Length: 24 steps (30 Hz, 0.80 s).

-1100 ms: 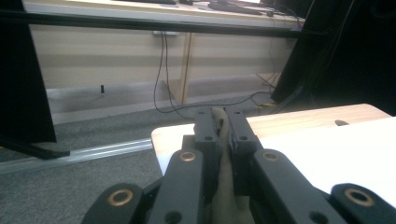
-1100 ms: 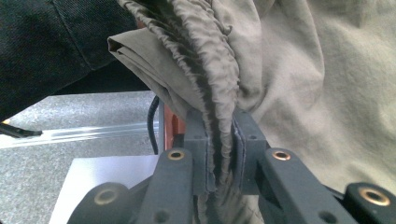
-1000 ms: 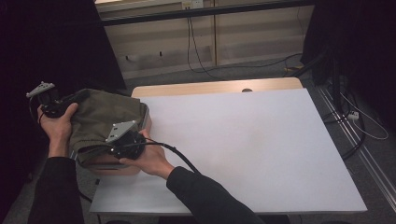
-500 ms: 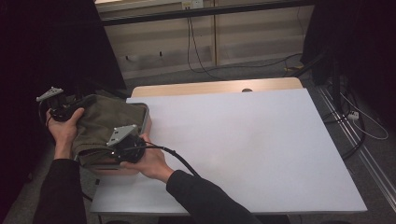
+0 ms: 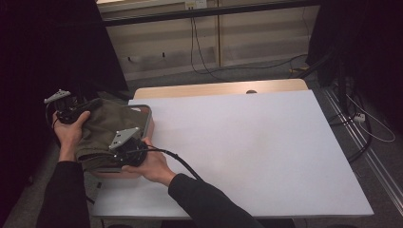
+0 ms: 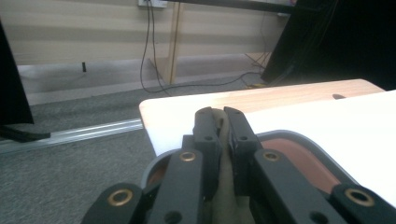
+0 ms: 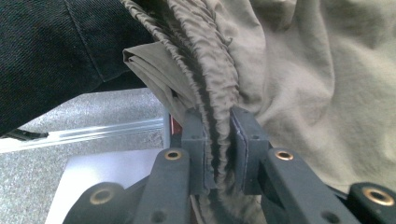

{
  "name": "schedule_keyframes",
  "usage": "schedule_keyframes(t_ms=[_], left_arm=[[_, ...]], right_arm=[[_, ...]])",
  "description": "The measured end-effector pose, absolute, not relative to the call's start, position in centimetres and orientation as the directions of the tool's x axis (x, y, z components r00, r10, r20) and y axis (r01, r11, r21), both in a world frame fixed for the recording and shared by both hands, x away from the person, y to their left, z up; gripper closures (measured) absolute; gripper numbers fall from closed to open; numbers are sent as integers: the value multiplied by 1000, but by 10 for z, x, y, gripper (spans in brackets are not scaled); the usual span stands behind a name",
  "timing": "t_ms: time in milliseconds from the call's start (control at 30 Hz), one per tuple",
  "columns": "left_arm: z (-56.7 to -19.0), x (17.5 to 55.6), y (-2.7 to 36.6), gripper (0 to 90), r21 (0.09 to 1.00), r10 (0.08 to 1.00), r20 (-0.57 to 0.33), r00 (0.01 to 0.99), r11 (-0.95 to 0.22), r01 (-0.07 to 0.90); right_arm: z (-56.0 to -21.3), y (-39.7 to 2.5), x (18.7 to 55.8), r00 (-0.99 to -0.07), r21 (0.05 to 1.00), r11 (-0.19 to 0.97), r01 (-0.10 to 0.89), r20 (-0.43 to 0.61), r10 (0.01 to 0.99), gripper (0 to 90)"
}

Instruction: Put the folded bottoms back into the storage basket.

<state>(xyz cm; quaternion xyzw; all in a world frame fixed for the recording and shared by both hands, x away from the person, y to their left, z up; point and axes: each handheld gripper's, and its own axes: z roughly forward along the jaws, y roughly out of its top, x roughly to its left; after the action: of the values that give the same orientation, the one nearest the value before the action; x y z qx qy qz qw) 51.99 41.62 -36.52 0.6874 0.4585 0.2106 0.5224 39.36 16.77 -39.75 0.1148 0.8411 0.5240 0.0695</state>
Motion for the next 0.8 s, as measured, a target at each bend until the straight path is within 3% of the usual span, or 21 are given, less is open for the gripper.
schedule_keyframes(t_ms=[800], left_arm=[[-380,530,416,854,897,845,-193,500,-54,438]], right_arm=[[-408,172,400,-966,892,429,140,29,255,765]])
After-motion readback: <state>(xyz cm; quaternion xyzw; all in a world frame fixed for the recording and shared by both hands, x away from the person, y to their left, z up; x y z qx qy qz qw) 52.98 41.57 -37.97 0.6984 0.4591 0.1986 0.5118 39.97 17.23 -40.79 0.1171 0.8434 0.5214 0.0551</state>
